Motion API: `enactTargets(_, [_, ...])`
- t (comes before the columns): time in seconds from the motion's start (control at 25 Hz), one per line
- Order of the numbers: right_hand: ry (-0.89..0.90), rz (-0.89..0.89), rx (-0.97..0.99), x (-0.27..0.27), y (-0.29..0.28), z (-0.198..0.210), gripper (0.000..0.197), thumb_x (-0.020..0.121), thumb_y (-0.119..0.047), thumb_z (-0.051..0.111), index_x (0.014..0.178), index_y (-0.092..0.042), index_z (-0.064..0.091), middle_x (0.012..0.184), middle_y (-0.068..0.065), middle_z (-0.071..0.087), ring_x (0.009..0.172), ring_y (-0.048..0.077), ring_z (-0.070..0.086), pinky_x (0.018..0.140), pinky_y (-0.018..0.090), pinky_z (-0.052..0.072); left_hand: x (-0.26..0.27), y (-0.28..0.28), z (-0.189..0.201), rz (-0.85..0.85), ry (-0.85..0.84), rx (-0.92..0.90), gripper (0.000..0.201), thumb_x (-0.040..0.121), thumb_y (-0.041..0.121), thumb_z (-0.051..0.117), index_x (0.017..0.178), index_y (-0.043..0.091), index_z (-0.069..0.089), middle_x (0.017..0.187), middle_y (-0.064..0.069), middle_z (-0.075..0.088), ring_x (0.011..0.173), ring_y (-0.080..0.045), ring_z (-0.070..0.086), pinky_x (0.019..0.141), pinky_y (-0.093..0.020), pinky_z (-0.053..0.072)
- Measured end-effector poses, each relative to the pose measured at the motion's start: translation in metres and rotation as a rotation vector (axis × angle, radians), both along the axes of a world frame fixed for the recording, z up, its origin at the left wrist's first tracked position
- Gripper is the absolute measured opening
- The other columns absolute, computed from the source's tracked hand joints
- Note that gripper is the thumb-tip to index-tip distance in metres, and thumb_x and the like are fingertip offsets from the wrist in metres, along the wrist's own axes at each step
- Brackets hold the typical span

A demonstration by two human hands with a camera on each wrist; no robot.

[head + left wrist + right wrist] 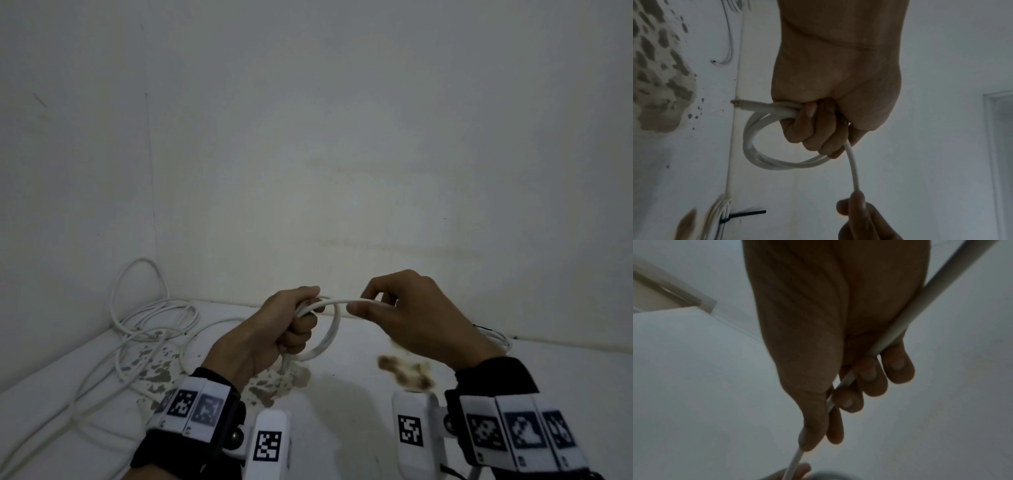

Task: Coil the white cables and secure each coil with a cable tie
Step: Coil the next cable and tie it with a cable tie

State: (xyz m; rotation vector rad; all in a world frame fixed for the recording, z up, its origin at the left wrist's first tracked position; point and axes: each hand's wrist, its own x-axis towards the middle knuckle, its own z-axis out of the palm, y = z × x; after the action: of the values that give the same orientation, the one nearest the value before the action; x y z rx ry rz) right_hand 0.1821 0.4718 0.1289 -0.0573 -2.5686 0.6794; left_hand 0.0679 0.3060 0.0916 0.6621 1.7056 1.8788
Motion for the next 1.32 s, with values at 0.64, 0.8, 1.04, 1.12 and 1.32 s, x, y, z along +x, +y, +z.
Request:
enactTargets(0.64, [0.06, -0.386, 0.0, -0.018, 0.012, -0.025, 0.039, 0.084, -0.064, 0.064, 0.086, -0.027, 0.075, 0.072, -0.003, 0.068, 0.073, 0.018, 0.064, 0.064, 0.028, 0.047, -0.008, -0.02, 0.002, 0.015, -0.057, 0.072, 0.054, 0.076, 0.057, 0.062, 0.054, 0.025, 0.023, 0.041, 0.008, 0.012, 0.032, -0.008, 0.008, 0.038, -0.019, 0.009])
enactTargets(0.8, [0.201, -0.221, -0.453, -0.028, 0.004, -0.028, 0.039, 0.089, -0.055, 0.064, 0.079, -0.019, 0.076, 0.063, 0.001, 0.068, 0.061, 0.021, 0.069, 0.062, 0.036, 0.059, 0.0, -0.013, 0.002, -0.069, -0.136, 0.135, 0.053, 0.074, 0.061, 0.059, 0.052, 0.026, 0.026, 0.038, 0.01, 0.013, 0.033, -0.008, 0.004, 0.037, -0.016, 0.007])
enactTargets(1.04, [0.409, -0.039, -1.011, -0.033, -0.01, -0.03, 0.032, 0.094, -0.04, 0.065, 0.09, -0.011, 0.076, 0.067, 0.012, 0.065, 0.058, 0.022, 0.067, 0.056, 0.029, 0.056, 0.01, -0.001, -0.005, -0.181, -0.216, 0.144, 0.055, 0.067, 0.071, 0.057, 0.055, 0.025, 0.03, 0.04, 0.01, 0.013, 0.033, -0.006, 0.005, 0.033, -0.015, 0.008])
enactTargets(1.12, [0.408, -0.218, -0.71, -0.033, -0.002, -0.034, 0.035, 0.091, -0.055, 0.061, 0.094, -0.025, 0.079, 0.066, 0.002, 0.061, 0.059, 0.015, 0.059, 0.06, 0.028, 0.05, 0.011, 0.003, -0.006, -0.274, -0.279, 0.212, 0.057, 0.068, 0.072, 0.058, 0.053, 0.024, 0.031, 0.04, 0.011, 0.009, 0.033, -0.007, 0.002, 0.033, -0.015, 0.005])
enactTargets(1.32, [0.52, -0.402, -0.294, -0.029, 0.005, -0.036, 0.042, 0.093, -0.06, 0.054, 0.093, -0.025, 0.077, 0.054, -0.001, 0.06, 0.057, 0.019, 0.059, 0.058, 0.028, 0.045, 0.003, 0.002, -0.009, -0.506, -0.343, 0.226, 0.061, 0.059, 0.073, 0.069, 0.054, 0.024, 0.034, 0.041, 0.01, 0.009, 0.031, -0.007, 0.006, 0.036, -0.014, 0.005])
